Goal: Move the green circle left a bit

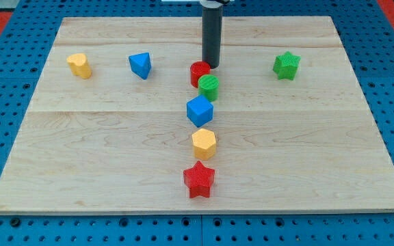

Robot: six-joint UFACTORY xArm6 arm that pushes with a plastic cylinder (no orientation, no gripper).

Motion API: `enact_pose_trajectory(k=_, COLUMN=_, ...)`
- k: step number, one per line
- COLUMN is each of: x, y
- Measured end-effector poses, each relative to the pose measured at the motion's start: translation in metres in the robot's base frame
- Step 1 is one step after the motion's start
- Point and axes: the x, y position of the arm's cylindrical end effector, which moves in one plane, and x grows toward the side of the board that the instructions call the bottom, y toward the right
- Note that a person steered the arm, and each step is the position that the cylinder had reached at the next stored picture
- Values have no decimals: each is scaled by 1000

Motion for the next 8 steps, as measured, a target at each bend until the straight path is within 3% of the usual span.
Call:
enact_pose_trajectory(k=2, x=0, y=74)
enact_pose_trajectory(k=4, x=12, y=85)
enact_pose_trajectory(k=5, x=44, y=83)
enact_pose_trajectory(k=8, x=64, y=-16)
